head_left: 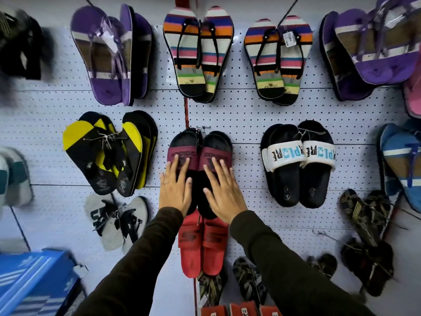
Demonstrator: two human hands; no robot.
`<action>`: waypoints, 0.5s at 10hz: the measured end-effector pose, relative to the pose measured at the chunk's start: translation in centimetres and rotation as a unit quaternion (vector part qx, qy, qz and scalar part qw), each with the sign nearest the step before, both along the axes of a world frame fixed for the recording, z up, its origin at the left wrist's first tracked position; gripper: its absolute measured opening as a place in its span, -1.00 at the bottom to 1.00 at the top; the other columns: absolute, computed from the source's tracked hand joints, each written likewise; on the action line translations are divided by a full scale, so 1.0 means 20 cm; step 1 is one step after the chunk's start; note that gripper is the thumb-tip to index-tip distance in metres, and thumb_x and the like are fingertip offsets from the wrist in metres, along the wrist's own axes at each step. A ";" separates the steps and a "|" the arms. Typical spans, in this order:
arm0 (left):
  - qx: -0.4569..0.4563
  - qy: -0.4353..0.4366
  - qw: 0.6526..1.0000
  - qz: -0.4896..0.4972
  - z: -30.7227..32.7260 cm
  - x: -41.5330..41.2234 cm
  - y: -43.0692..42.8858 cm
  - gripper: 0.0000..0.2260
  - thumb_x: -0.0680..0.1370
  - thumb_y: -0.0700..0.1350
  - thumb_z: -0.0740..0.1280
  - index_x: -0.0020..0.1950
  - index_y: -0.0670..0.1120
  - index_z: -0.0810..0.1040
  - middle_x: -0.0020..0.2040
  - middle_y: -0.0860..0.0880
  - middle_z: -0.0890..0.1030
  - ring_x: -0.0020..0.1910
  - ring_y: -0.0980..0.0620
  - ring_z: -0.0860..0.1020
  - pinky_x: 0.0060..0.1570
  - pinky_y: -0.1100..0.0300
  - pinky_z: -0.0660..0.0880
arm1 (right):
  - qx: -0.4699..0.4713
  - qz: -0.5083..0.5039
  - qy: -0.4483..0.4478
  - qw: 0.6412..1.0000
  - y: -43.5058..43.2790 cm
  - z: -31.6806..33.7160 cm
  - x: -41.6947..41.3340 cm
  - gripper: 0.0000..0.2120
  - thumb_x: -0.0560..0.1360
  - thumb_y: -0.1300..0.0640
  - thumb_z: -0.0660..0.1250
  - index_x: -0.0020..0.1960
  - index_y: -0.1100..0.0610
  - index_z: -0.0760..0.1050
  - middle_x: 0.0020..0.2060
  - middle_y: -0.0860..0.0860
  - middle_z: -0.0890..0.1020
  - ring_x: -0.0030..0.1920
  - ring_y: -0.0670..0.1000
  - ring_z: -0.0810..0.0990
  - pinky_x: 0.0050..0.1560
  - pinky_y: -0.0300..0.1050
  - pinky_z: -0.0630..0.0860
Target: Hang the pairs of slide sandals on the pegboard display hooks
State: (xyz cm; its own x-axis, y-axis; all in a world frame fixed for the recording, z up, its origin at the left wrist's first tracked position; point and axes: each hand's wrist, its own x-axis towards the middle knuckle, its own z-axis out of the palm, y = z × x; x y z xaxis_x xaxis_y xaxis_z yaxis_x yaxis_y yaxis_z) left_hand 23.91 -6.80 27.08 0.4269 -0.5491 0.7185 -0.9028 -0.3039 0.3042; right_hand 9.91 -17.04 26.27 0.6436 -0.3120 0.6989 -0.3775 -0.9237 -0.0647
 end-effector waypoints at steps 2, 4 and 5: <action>0.073 0.008 0.997 -0.015 -0.01 0.09 -0.09 -0.46 0.62 0.04 0.07 0.59 0.04 0.05 0.62 -0.10 0.00 0.59 -0.18 0.00 0.55 -0.11 0.09 | 0.035 -0.031 0.052 0.998 -0.07 0.01 0.05 -0.38 0.63 -0.03 0.08 0.66 0.03 0.02 0.66 0.07 -0.10 0.66 0.15 -0.17 0.64 0.17 -0.01; 0.077 -0.001 0.997 -0.009 -0.01 0.08 -0.09 -0.46 0.61 0.06 0.06 0.59 0.08 0.01 0.62 -0.07 -0.03 0.60 -0.16 -0.03 0.56 -0.10 0.04 | 0.078 -0.010 0.068 0.995 -0.04 0.07 0.02 -0.37 0.65 -0.06 0.09 0.66 0.03 -0.01 0.66 0.03 -0.10 0.67 0.11 -0.16 0.63 0.15 0.06; 0.057 0.016 0.998 0.009 0.01 0.05 -0.09 -0.46 0.61 0.07 0.05 0.59 0.08 0.02 0.62 -0.07 0.00 0.60 -0.12 -0.02 0.56 -0.10 0.00 | 0.120 0.018 0.024 0.992 -0.02 0.20 -0.10 -0.38 0.65 -0.10 0.11 0.65 0.01 0.04 0.66 0.00 -0.03 0.67 0.05 -0.03 0.61 0.10 0.16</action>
